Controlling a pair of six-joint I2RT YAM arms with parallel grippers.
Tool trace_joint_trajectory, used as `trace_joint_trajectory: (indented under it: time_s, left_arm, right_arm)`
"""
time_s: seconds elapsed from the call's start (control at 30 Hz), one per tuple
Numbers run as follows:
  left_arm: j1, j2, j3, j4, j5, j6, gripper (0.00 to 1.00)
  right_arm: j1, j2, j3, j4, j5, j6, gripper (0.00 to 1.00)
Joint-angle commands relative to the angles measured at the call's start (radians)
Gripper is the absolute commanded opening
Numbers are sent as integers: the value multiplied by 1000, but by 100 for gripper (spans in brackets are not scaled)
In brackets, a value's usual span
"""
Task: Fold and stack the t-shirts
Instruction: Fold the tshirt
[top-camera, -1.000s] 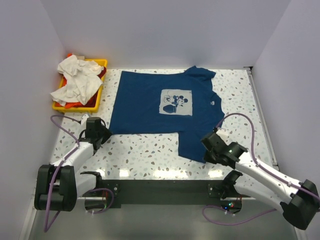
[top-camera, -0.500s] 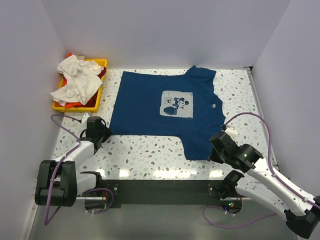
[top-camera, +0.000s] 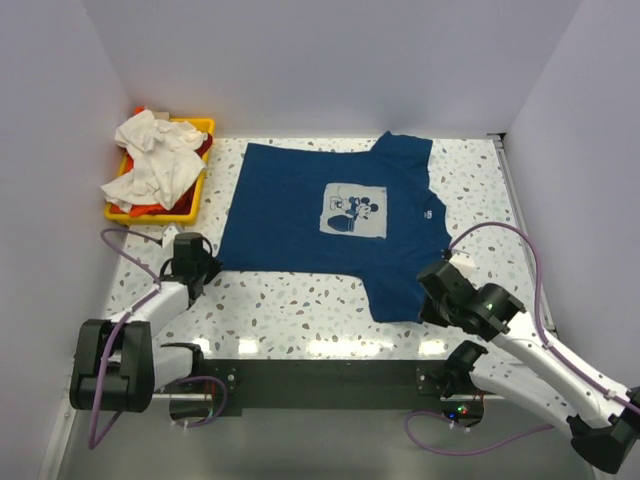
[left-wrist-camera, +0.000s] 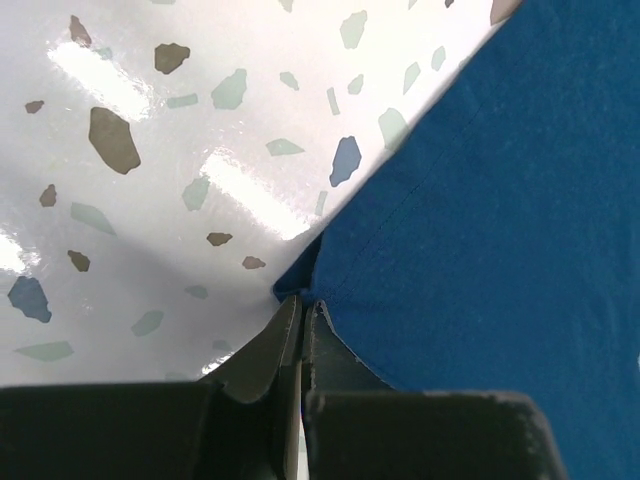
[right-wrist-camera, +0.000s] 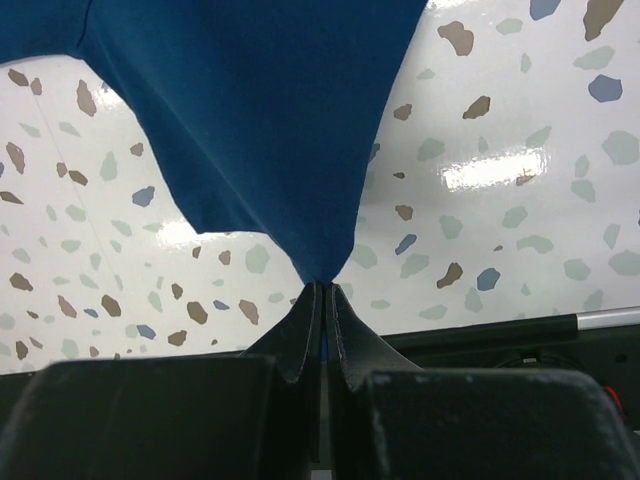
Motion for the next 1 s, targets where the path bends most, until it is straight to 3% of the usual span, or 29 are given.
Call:
trace_joint_trajectory:
  time_s: [0.0,0.2,0.47,0.6,0.73,0.97]
  left_arm:
    - [3,-52,-6,-5,-59,-3,0]
    - [3,-178,-23,-117,-136,-15,0]
    - [3,-198,2,-136,-133,2,0]
    - [-32,-108,113,-153,-134,14,0]
    - [-95,30,264,-185,-182,16,0]
    - [-114,281,495,-234,-179,-4,0]
  right_arm:
    - [4,0,3,-11,8,12,0]
    - [4,9,3,-4,-12,7,0]
    - [4,15,64,-14,43,-34,3]
    - [4,92,156,13,123,-80,4]
    - [-23,282,285,76,189,-157,0]
    - [-249,529,401,300,29,-310,0]
